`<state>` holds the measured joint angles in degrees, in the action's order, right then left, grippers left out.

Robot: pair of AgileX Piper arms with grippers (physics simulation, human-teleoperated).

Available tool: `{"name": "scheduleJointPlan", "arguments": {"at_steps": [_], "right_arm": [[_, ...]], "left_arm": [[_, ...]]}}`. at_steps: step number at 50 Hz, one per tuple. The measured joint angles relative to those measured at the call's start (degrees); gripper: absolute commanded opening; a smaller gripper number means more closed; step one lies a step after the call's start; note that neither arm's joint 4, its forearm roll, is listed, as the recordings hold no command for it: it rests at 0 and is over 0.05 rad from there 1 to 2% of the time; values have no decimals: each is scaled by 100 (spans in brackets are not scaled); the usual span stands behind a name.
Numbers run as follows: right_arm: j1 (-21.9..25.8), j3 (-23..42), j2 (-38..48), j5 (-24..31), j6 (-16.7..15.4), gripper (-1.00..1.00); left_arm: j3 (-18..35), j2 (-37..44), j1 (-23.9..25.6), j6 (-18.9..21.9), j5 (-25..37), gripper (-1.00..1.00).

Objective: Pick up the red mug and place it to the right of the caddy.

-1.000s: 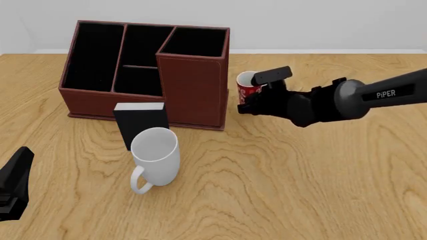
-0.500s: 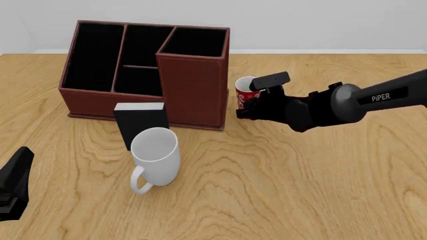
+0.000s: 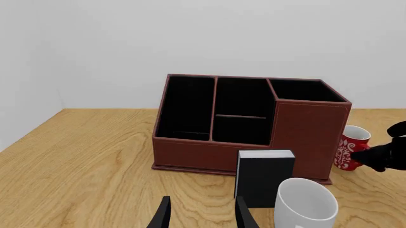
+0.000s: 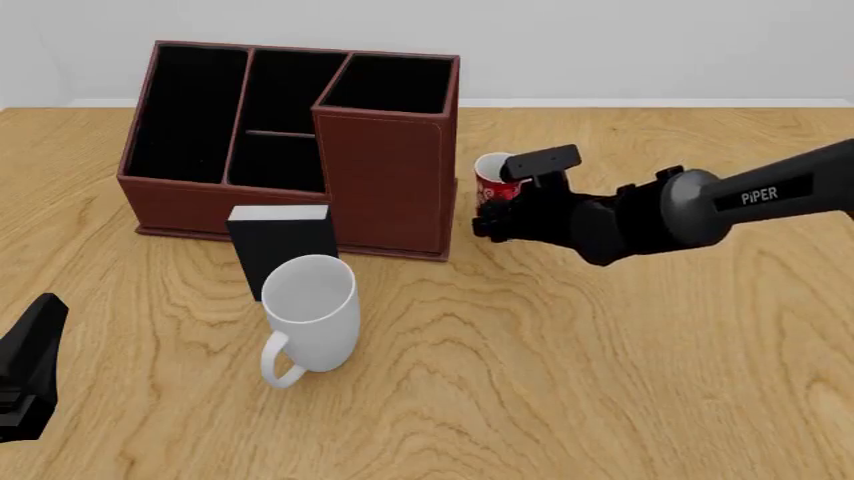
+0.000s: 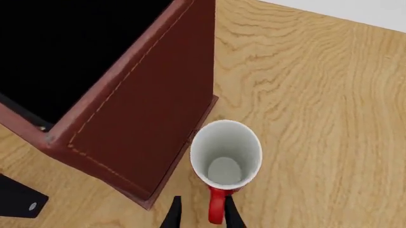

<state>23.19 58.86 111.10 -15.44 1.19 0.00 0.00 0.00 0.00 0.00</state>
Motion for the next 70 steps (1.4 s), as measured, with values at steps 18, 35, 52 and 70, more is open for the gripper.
{"name": "scheduleJointPlan", "arguments": {"at_steps": [18,35,52,70], "right_arm": [[2,-124,14,-16,58,100],[-98,-655,-559,-134,67,100],[-278,-2069,-2384,-206,132,100],[-469,-3510,-5177,549,174,100]], "left_arm": [[0,0,0,0,0,100],[0,0,0,0,0,100],[0,0,0,0,0,100],[0,0,0,0,0,100]]}}
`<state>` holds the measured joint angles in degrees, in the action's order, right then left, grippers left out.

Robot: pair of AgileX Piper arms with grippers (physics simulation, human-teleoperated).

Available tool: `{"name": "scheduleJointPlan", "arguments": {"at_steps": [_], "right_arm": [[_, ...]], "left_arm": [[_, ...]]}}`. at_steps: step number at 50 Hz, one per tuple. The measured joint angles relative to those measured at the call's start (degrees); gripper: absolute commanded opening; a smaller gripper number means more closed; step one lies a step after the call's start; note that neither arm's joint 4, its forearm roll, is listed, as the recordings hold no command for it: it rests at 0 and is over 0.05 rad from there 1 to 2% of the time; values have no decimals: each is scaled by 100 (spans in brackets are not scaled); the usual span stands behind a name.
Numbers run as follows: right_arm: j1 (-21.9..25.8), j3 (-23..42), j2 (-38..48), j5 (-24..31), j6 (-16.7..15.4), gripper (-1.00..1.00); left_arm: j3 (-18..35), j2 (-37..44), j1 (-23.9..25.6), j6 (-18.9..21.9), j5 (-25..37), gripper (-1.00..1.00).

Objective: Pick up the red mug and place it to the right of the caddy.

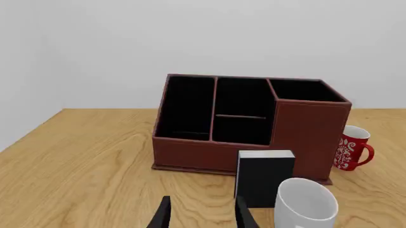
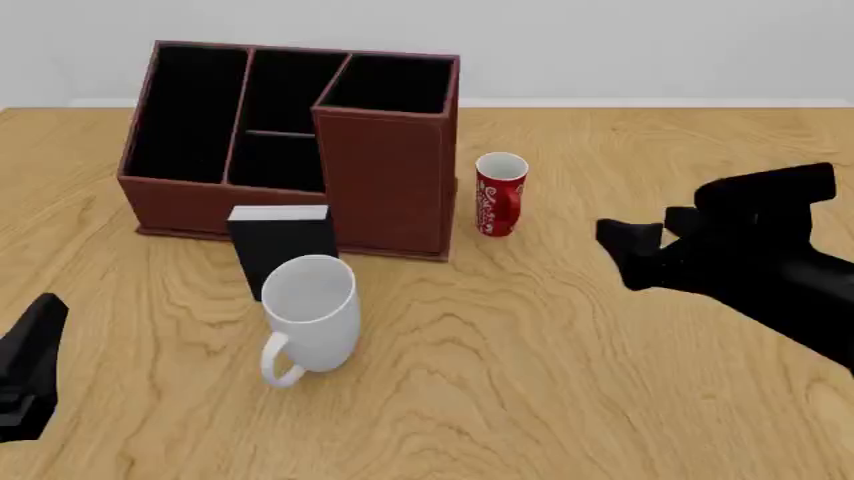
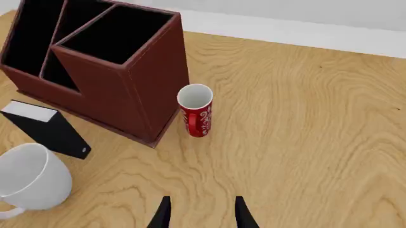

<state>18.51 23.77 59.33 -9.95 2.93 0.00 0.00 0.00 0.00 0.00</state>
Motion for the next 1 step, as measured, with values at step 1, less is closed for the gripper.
{"name": "scheduleJointPlan", "arguments": {"at_steps": [1], "right_arm": [[-7,-58,-181,84,-4,100]], "left_arm": [[0,0,0,0,0,100]]}}
